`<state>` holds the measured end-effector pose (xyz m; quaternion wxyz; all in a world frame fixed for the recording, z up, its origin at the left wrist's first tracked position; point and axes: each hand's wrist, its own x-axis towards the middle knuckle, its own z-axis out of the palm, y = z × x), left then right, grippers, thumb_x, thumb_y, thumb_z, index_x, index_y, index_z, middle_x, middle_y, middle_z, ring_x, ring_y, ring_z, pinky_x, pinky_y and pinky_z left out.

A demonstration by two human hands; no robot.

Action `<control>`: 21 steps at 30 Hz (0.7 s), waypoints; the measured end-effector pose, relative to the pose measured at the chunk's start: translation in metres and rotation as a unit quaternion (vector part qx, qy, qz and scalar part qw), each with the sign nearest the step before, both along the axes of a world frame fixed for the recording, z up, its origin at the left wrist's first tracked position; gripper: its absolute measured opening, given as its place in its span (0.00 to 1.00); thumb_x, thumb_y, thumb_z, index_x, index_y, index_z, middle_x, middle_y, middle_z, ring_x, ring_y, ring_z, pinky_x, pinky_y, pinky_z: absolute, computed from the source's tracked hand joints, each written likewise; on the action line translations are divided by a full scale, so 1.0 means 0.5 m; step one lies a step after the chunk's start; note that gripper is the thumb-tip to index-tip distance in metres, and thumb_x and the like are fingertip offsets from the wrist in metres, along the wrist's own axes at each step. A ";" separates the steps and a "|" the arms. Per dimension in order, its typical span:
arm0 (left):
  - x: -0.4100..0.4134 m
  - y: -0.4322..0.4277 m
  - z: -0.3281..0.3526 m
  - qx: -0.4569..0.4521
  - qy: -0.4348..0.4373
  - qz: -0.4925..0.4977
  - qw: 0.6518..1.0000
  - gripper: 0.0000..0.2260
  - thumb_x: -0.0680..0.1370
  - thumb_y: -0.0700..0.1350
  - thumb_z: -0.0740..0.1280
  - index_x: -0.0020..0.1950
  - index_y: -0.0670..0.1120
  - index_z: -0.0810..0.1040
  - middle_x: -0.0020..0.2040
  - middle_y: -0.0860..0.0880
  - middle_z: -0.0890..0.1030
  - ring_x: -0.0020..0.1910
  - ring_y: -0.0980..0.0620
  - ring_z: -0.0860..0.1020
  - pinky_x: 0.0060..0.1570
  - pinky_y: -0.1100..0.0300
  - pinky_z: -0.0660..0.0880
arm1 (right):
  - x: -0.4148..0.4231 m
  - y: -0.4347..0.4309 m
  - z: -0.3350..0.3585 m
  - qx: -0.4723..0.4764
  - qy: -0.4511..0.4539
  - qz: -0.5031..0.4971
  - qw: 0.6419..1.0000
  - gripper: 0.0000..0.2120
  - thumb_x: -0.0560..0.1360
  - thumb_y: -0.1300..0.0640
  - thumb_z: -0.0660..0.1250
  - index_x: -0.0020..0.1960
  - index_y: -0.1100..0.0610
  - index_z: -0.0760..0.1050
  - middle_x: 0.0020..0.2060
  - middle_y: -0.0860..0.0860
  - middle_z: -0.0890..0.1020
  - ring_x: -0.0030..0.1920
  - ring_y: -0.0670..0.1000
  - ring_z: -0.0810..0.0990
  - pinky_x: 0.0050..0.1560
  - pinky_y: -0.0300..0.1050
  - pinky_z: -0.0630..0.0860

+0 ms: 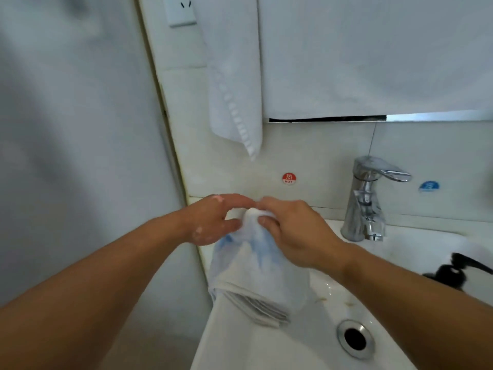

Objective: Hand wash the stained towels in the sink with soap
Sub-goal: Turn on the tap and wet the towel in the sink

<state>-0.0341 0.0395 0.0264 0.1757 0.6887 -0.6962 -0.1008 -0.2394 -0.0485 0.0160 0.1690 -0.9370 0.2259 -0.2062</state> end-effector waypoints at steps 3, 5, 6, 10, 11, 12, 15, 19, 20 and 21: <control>-0.025 0.014 0.059 0.000 0.021 -0.006 1.000 0.11 0.82 0.44 0.65 0.64 0.53 0.80 0.58 0.57 0.82 0.55 0.58 0.79 0.56 0.59 0.74 | -0.015 0.027 0.076 -0.041 -0.019 0.011 0.999 0.08 0.84 0.48 0.58 0.60 0.45 0.73 0.49 0.47 0.81 0.50 0.55 0.78 0.51 0.53 0.76; -0.024 0.038 0.098 0.018 0.068 -0.006 0.998 0.06 0.80 0.50 0.68 0.56 0.53 0.81 0.51 0.56 0.83 0.52 0.57 0.80 0.55 0.54 0.75 | -0.046 0.040 0.119 -0.035 -0.048 0.011 0.998 0.07 0.83 0.48 0.60 0.58 0.44 0.74 0.47 0.46 0.81 0.49 0.53 0.78 0.51 0.52 0.76; -0.025 0.050 0.115 0.019 0.077 -0.007 0.997 0.08 0.79 0.55 0.68 0.53 0.54 0.82 0.49 0.55 0.83 0.51 0.54 0.80 0.55 0.50 0.76 | -0.068 0.048 0.138 -0.029 -0.069 0.011 0.997 0.06 0.82 0.48 0.61 0.56 0.43 0.75 0.47 0.45 0.81 0.49 0.51 0.78 0.51 0.48 0.76; -0.064 0.082 0.138 0.043 0.078 -0.017 0.996 0.21 0.76 0.66 0.65 0.55 0.52 0.83 0.50 0.51 0.84 0.53 0.47 0.81 0.60 0.41 0.76 | -0.185 0.075 0.197 -0.011 -0.126 -0.006 0.992 0.04 0.79 0.47 0.63 0.50 0.39 0.76 0.44 0.38 0.82 0.47 0.39 0.77 0.45 0.29 0.68; -0.080 0.086 0.133 0.057 0.083 -0.020 0.995 0.20 0.77 0.66 0.66 0.56 0.51 0.84 0.51 0.51 0.84 0.53 0.48 0.82 0.60 0.42 0.77 | -0.219 0.078 0.205 -0.005 -0.142 -0.013 0.990 0.04 0.78 0.46 0.64 0.50 0.38 0.77 0.45 0.36 0.82 0.48 0.37 0.77 0.46 0.31 0.69; -0.097 0.090 0.125 0.068 0.096 -0.021 0.993 0.19 0.78 0.64 0.67 0.56 0.51 0.84 0.51 0.52 0.85 0.51 0.48 0.83 0.58 0.44 0.79 | -0.254 0.078 0.206 -0.003 -0.152 -0.020 0.988 0.04 0.78 0.45 0.64 0.50 0.38 0.77 0.45 0.35 0.82 0.48 0.37 0.78 0.46 0.36 0.70; -0.159 0.100 0.085 0.079 0.122 -0.016 0.989 0.18 0.78 0.62 0.64 0.53 0.49 0.83 0.47 0.51 0.85 0.45 0.50 0.84 0.49 0.51 0.82 | -0.360 0.078 0.174 -0.016 -0.105 -0.056 0.993 0.07 0.77 0.40 0.62 0.52 0.36 0.77 0.44 0.35 0.82 0.46 0.39 0.79 0.46 0.46 0.75; -0.242 0.105 0.037 0.097 0.020 -0.064 0.993 0.15 0.81 0.62 0.61 0.46 0.52 0.78 0.42 0.55 0.80 0.41 0.58 0.78 0.40 0.64 0.74 | -0.477 0.069 0.086 0.032 -0.004 -0.079 0.996 0.05 0.80 0.41 0.64 0.52 0.36 0.78 0.44 0.36 0.83 0.47 0.40 0.81 0.47 0.48 0.78; -0.259 0.103 0.032 0.112 0.020 -0.068 0.991 0.14 0.81 0.61 0.62 0.43 0.54 0.78 0.40 0.57 0.79 0.39 0.60 0.77 0.38 0.67 0.72 | -0.500 0.066 0.069 0.061 0.014 -0.080 0.995 0.04 0.79 0.45 0.66 0.52 0.37 0.79 0.45 0.37 0.84 0.47 0.41 0.81 0.48 0.47 0.78; -0.274 0.101 0.029 0.133 0.028 -0.073 0.988 0.13 0.81 0.60 0.63 0.40 0.56 0.77 0.39 0.58 0.79 0.38 0.61 0.77 0.38 0.69 0.71 | -0.519 0.063 0.055 0.093 0.028 -0.077 0.992 0.05 0.79 0.48 0.67 0.51 0.38 0.80 0.46 0.38 0.84 0.47 0.42 0.82 0.48 0.47 0.78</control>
